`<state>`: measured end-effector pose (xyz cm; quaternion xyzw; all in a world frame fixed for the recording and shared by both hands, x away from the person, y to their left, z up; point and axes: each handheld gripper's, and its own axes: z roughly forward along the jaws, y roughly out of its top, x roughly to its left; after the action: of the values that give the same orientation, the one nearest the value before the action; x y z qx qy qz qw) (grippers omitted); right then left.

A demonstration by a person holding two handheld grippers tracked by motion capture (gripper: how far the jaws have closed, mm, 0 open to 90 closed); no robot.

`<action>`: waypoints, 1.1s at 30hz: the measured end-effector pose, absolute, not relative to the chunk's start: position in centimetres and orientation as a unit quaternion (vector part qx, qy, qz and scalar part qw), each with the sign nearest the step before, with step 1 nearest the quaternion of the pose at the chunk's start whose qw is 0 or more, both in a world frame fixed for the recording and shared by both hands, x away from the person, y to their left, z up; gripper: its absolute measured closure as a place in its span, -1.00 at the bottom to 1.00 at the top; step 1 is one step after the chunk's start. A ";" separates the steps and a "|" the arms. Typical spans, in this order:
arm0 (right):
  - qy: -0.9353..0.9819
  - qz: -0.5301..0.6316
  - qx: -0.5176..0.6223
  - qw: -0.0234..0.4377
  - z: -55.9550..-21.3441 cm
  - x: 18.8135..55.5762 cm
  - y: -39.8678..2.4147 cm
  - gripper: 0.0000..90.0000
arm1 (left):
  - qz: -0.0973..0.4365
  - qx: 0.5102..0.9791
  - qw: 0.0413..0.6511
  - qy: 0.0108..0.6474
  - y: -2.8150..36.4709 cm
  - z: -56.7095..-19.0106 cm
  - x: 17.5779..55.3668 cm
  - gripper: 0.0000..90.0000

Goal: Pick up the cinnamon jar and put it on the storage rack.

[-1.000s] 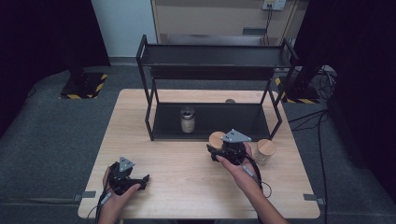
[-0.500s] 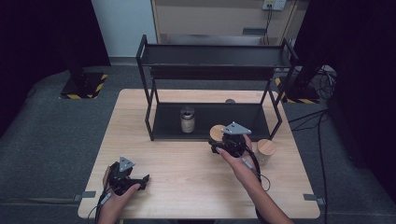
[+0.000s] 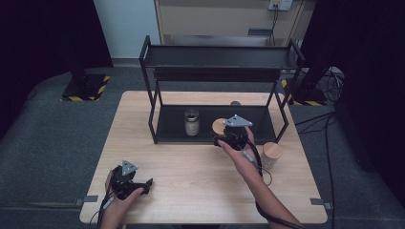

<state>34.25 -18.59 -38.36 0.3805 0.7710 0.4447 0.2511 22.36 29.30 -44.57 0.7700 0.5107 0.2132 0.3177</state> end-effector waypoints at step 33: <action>0.764 0.428 0.403 0.267 -38.1 38.4 -16.0 -0.43 | 0.213 0.770 0.317 0.511 29.3 -44.6 22.4 -1.00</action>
<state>38.37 -15.97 -38.12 0.4027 0.7636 0.4283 0.2669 22.35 29.30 -44.56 0.7700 0.5107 0.2134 0.3174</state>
